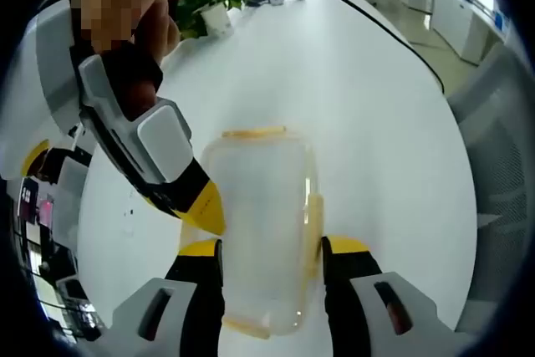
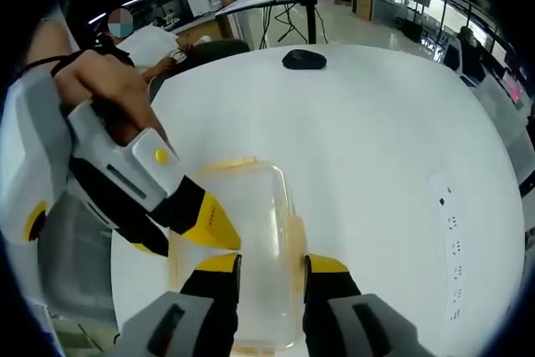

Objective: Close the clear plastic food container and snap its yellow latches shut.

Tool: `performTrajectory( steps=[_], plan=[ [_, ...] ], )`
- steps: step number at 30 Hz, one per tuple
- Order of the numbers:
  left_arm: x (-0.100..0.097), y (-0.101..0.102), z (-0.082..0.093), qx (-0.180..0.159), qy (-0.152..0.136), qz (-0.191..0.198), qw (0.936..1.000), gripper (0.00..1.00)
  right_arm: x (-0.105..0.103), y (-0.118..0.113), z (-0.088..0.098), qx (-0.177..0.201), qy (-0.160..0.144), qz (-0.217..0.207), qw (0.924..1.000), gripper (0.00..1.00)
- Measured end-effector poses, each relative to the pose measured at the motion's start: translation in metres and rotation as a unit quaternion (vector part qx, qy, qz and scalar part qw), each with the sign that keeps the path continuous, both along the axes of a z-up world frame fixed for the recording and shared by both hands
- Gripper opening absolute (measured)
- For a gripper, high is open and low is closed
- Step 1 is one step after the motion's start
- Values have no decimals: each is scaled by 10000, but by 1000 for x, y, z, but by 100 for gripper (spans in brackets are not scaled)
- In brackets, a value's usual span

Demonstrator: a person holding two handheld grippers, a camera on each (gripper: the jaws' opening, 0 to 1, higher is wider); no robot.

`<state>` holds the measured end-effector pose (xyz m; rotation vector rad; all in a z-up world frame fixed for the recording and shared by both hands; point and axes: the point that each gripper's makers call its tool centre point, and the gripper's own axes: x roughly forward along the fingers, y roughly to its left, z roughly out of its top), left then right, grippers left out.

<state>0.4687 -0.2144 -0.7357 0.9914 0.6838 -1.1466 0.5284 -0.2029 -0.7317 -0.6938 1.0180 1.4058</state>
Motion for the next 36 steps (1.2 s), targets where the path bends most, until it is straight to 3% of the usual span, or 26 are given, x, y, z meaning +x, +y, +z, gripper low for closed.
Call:
performTrajectory(
  steps=[10,30,36],
  plan=[
    [2,0,-2,12,-16,27,10000,45,-4,4,-3,25,313,193,9993,33],
    [6,-2,-6,88,-97,172,9998,40,-5,2,-7,-222,387,375,9983,29],
    [2,0,-5,74,42,184,9998,39,-4,5,-6,-301,525,546,9967,27]
  ],
)
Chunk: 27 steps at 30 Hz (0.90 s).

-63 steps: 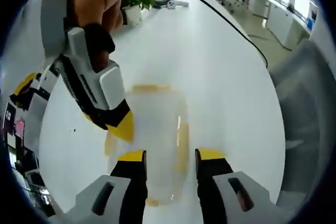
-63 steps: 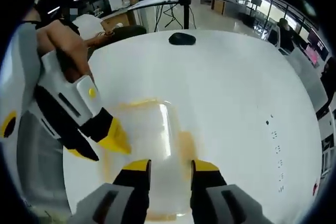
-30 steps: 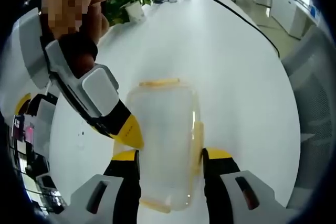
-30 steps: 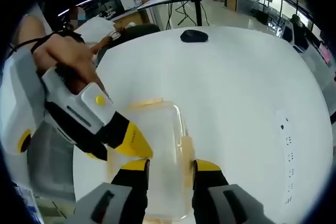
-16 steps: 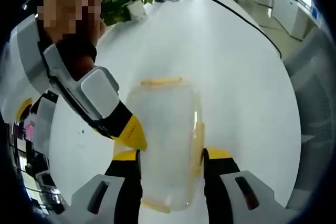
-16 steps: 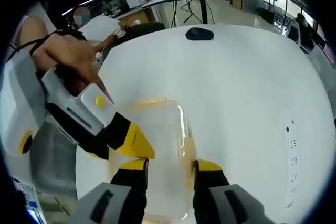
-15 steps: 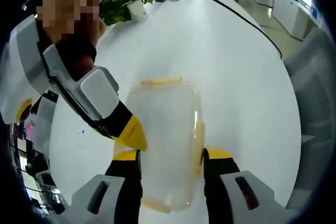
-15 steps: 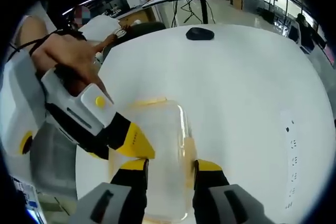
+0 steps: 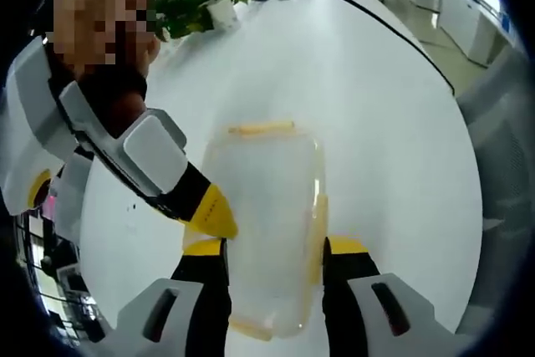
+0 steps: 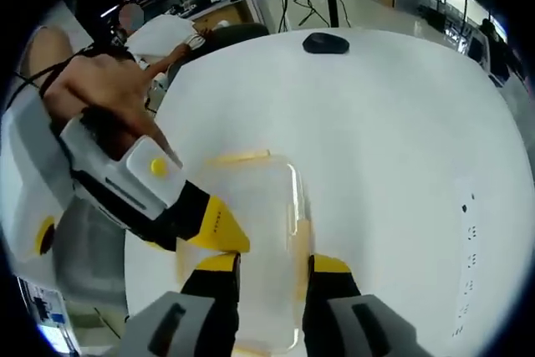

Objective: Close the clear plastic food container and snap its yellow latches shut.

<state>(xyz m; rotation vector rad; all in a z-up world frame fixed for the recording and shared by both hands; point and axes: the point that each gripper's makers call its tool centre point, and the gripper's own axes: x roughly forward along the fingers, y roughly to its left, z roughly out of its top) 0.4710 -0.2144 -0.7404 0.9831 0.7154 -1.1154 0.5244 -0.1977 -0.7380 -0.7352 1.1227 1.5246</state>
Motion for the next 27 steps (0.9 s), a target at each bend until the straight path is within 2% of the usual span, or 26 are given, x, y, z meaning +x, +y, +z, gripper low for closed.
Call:
performTrajectory(
  steps=[14,16,18,20,21,25,27],
  plan=[
    [2,0,2,-178,-260,-155,9994,43,0,-4,3,48,-123,-70,9999,31],
    [1,-1,3,-167,-209,-199,9994,45,1,-5,4,79,-132,-268,9995,32],
    [0,-1,4,-238,-112,-145,9996,51,6,-8,4,102,-291,-365,9989,37],
    [-4,1,4,-203,-105,-283,9993,53,3,-16,6,20,-421,-144,9990,35],
    [-5,2,6,-206,-133,-376,9990,54,4,-19,6,-6,-582,-57,9983,35],
    [-3,7,11,-245,-147,-397,9988,58,0,-29,10,-1,-751,-73,9971,38],
    [-2,12,11,-208,-119,-420,9988,57,-2,-34,14,-2,-872,-72,9962,37]
  ],
)
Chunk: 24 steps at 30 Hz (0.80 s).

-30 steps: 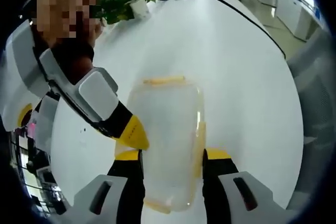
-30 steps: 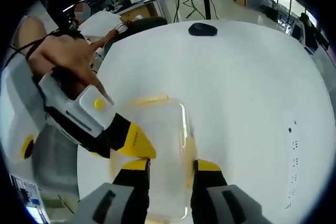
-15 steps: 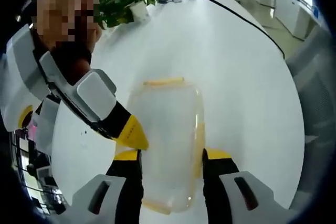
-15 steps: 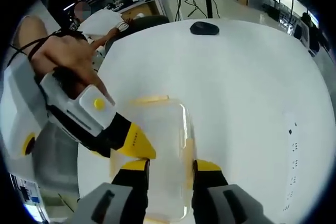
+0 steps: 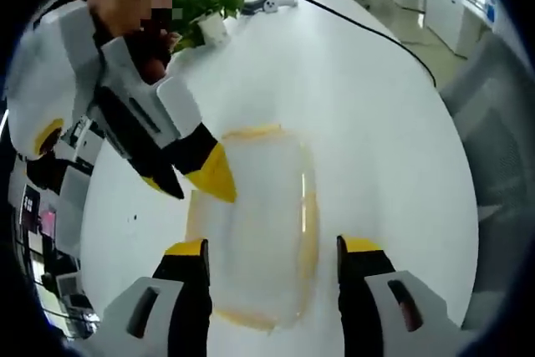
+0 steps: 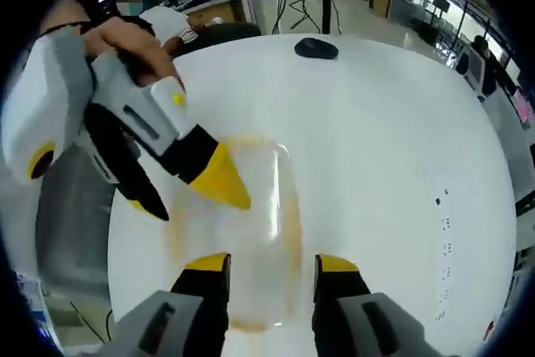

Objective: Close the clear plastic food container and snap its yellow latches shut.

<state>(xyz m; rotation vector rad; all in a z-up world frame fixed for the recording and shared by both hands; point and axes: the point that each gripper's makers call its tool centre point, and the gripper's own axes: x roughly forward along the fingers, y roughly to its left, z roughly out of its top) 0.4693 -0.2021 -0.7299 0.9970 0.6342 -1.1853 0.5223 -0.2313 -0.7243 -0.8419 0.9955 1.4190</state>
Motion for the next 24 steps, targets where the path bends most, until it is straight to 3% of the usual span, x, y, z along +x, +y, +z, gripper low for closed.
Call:
performTrajectory(
  steps=[6,10,24],
  plan=[
    [12,19,-4,185,44,-2,9998,64,-9,-14,3,-52,-316,103,9994,46],
    [19,27,-5,229,136,27,9996,68,-14,-20,4,-68,-376,69,9992,48],
    [23,36,-13,386,233,-22,9990,68,-29,-23,-2,-71,-402,-18,9992,54]
  ],
)
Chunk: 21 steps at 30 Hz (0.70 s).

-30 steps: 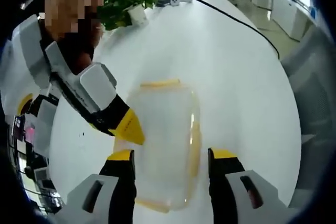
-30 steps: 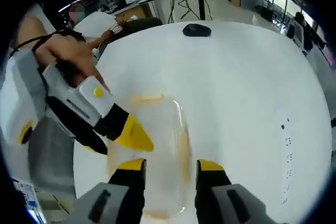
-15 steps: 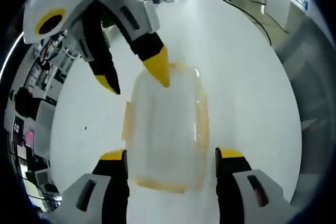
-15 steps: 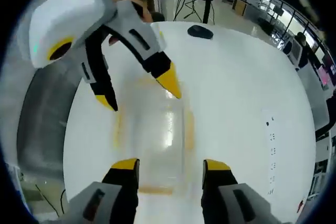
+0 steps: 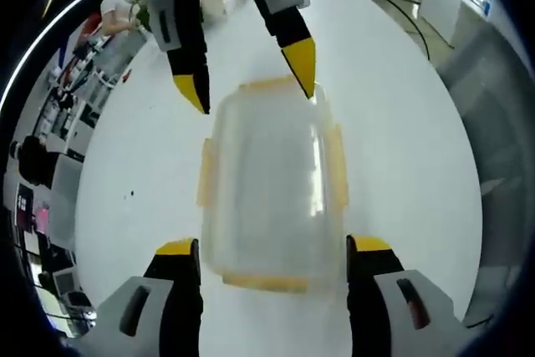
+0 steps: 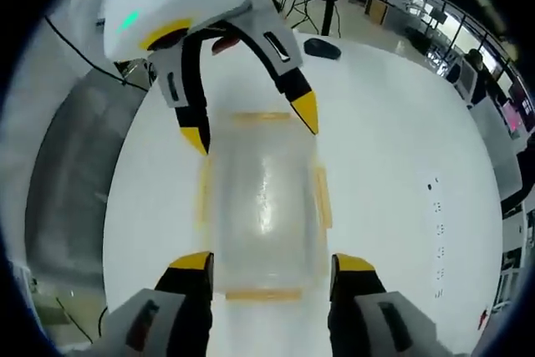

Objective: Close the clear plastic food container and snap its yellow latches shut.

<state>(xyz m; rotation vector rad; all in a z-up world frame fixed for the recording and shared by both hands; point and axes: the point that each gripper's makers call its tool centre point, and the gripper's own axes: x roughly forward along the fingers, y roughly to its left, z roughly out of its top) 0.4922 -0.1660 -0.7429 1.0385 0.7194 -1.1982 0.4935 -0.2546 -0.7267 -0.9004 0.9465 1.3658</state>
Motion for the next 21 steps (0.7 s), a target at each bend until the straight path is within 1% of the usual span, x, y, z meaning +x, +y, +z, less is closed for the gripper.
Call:
performTrajectory(
  steps=[9,13,16,20,21],
  plan=[
    [3,-1,-3,22,31,-14,10000,70,-4,-1,-3,30,-72,-49,10000,56],
    [2,0,-7,51,99,-7,9999,71,-4,0,-3,34,-141,-51,9999,61],
    [2,-1,-8,61,117,-19,9999,72,-7,2,-5,80,-118,-51,9999,61],
    [4,-2,-11,53,131,-1,9999,74,-8,1,-10,-17,-171,21,9999,60],
    [4,-3,-12,73,130,-12,9999,74,-8,1,-12,-37,-232,47,9997,61]
  ],
)
